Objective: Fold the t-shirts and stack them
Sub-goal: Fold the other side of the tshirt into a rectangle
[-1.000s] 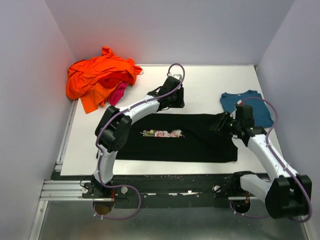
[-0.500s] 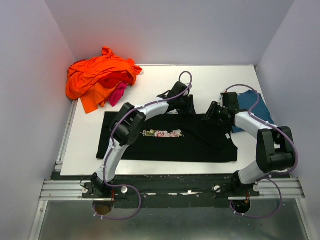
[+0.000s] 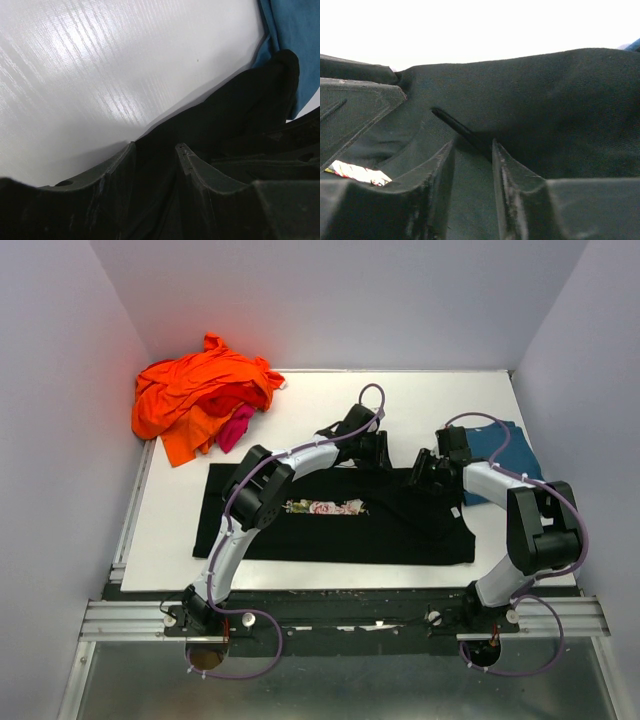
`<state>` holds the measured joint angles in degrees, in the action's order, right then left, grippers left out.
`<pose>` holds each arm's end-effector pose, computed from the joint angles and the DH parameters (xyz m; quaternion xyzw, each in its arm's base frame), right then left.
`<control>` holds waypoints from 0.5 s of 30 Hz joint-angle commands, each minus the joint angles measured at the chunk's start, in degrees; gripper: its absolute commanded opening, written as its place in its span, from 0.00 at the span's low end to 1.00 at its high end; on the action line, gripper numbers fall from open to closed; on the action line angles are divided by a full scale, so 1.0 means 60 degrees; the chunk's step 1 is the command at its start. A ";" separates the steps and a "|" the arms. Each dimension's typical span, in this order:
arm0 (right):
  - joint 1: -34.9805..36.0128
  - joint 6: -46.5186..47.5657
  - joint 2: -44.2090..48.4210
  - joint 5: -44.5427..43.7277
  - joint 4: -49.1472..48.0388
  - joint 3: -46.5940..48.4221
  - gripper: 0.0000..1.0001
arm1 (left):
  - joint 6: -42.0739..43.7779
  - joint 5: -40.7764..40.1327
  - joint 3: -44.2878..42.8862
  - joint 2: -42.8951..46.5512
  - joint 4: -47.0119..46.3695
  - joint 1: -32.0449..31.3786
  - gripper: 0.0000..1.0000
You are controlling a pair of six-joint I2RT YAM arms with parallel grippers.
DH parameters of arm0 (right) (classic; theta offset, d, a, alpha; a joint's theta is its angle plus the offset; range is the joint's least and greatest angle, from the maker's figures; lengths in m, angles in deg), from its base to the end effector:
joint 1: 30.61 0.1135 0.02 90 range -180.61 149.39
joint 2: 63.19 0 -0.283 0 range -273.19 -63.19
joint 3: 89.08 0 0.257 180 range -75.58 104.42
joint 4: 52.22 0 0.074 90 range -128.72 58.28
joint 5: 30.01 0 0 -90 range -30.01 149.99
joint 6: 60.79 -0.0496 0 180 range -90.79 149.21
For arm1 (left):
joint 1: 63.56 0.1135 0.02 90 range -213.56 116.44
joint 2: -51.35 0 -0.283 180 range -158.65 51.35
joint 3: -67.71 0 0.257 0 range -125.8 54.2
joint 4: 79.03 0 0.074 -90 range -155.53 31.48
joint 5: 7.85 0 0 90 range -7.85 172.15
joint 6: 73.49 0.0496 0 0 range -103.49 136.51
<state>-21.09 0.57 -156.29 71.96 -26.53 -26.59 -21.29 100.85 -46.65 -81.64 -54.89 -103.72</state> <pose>0.3183 0.0638 0.1633 0.1283 0.9437 0.1885 0.2398 0.4065 -0.3638 0.1563 0.0837 0.9026 -0.3644 0.2136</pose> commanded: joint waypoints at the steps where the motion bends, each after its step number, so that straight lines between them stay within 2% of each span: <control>1: 0.0157 0.0130 0.0149 -0.0032 0.0239 0.0068 0.38 | -0.0014 0.0150 -0.0285 -0.0218 0.0205 -0.0059 0.52; 4: 0.0171 0.0203 0.0515 0.0041 0.0357 -0.0137 0.20 | 0.0001 0.0077 -0.0285 -0.0189 0.0220 -0.0074 0.52; 6: 0.0171 0.0306 0.0692 0.0217 0.0473 -0.0226 0.02 | 0.0031 0.0033 -0.0314 -0.0174 0.0249 -0.0074 0.52; 11: 0.0171 0.0423 0.1452 0.0934 0.0737 -0.0693 0.01 | 0.0075 0.0004 -0.0314 -0.0130 0.0337 -0.0074 0.52; 15: 0.0186 0.0453 0.2127 0.2089 0.0971 -0.1147 0.01 | 0.0104 -0.0040 -0.0285 -0.0101 0.0366 -0.0074 0.52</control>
<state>-20.43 2.23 -147.24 76.61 -23.76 -30.85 -21.24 100.80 -46.74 -81.64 -54.63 -103.72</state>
